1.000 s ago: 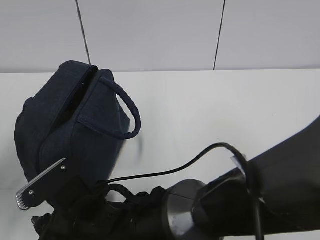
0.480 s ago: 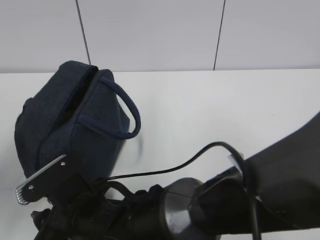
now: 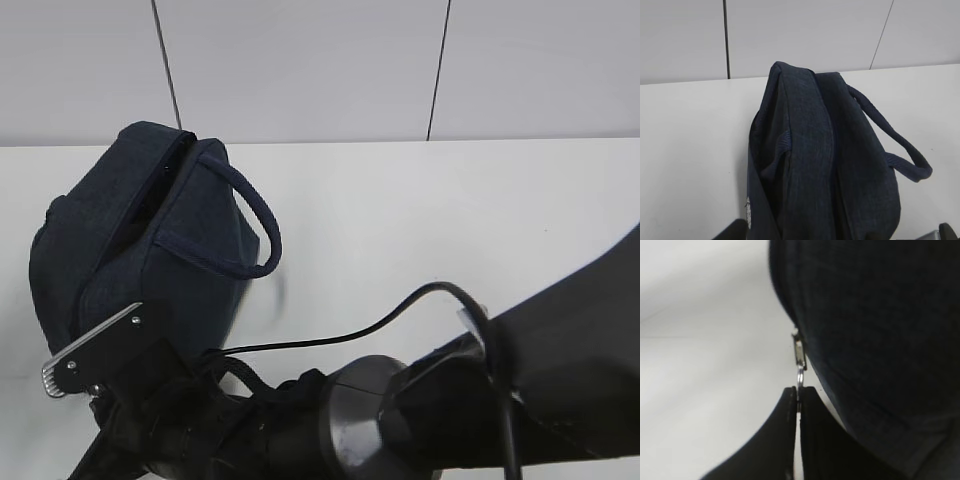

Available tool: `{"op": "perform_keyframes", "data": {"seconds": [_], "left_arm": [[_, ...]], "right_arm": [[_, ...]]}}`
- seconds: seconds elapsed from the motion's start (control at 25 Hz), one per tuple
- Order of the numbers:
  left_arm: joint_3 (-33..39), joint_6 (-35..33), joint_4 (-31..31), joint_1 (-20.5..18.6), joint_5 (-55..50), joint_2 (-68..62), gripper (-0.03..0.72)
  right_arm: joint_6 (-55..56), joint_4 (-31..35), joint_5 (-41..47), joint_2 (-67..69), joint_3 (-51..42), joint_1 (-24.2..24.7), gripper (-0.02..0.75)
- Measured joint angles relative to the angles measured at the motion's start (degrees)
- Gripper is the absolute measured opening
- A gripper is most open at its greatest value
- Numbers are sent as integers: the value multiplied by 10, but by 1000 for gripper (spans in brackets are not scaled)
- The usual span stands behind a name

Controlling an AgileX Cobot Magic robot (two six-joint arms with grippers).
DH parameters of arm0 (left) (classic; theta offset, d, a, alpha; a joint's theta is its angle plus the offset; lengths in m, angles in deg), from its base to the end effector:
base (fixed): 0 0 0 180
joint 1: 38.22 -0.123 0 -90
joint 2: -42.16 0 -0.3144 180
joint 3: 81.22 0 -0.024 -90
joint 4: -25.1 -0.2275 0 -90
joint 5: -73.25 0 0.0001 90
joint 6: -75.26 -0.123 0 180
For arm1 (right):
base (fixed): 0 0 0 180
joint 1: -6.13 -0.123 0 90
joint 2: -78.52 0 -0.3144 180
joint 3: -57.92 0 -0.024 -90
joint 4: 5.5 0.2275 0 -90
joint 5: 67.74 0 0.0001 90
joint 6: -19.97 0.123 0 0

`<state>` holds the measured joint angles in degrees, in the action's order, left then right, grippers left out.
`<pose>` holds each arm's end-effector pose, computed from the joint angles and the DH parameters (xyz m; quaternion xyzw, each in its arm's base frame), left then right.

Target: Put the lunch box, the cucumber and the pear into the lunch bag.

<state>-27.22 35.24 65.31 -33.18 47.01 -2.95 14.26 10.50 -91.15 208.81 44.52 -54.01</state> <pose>0.1053 -0.0446 0.2749 0.1311 0.8488 -0.1342 0.4943 0.2417 0.3940 0.1305 -0.3507 0.7960 0.2394 0.4313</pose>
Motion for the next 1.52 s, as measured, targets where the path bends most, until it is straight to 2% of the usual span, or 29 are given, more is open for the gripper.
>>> {"op": "perform_keyframes", "data": {"seconds": [0.76,0.96,1.24,1.52], "left_arm": [[0,0,-5,0,4,0,412],[0,0,-27,0,3,0,354],[0,0,-43,0,-4,0,326],[0,5,-52,0,-49,-4,352]], "right_arm": [[-60,7,94,-95,0,0,0],[-86,12,100,-116,0,0,0],[-155,63,106,-144,1,1,0],[-231,131,133,-151,39,1,0]]}}
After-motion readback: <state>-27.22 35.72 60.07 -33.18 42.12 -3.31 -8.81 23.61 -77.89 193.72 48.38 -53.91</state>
